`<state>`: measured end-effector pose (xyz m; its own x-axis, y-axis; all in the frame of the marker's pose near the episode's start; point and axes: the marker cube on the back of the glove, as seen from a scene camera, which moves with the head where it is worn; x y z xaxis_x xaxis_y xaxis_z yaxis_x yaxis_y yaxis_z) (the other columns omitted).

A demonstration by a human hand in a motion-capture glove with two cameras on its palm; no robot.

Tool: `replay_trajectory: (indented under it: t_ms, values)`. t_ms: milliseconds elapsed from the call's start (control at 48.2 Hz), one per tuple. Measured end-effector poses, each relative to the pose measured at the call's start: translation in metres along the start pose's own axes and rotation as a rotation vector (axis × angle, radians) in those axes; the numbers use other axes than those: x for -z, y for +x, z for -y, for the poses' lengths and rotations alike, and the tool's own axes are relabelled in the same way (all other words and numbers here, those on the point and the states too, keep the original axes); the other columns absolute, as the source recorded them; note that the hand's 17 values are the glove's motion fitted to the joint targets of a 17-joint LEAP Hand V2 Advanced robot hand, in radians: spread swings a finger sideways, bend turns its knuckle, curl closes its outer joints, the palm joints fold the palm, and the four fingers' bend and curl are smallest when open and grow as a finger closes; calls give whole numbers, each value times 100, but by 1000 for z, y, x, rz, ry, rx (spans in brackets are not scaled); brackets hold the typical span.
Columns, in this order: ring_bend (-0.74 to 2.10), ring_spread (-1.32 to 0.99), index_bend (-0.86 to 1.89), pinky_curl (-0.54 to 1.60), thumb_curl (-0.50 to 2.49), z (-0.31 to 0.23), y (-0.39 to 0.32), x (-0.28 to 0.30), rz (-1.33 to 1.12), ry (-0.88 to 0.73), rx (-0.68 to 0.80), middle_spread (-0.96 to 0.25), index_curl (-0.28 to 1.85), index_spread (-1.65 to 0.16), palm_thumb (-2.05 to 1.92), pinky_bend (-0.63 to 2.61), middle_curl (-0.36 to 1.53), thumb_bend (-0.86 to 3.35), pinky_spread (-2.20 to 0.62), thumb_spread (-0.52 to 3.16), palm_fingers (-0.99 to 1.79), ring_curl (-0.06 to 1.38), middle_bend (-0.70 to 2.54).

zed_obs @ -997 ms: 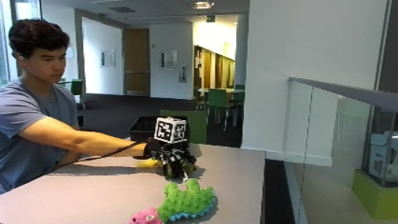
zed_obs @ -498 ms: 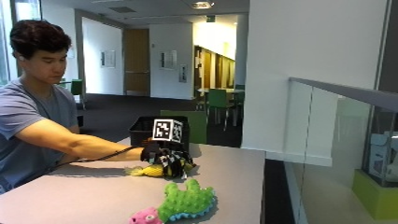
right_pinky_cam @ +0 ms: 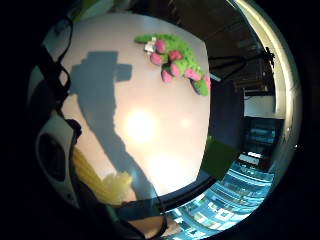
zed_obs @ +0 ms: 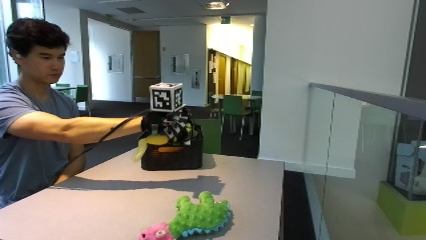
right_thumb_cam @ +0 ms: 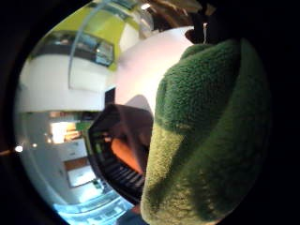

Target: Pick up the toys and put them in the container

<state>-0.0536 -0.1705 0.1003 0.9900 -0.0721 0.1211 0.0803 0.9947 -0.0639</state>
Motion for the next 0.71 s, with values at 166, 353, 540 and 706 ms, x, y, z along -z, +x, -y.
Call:
replay_trajectory:
  t_ms: [166,353,540,706]
  values:
    - [132,-43,17,36,78,-12,-37,52,-16,75,43,-40,10,-37,72,128,59,34,-45,89,78,43,76]
    - [129,-44,16,38,85,-38,-107,100,-23,136,182,-42,11,-38,72,125,61,34,-46,85,80,43,71]
    - [127,-44,15,39,92,-57,-168,117,-3,152,265,-45,10,-38,71,123,64,34,-46,83,80,44,66]
    - [124,-45,14,39,97,-69,-224,96,-44,124,242,-46,10,-38,70,121,66,34,-46,81,81,45,63]
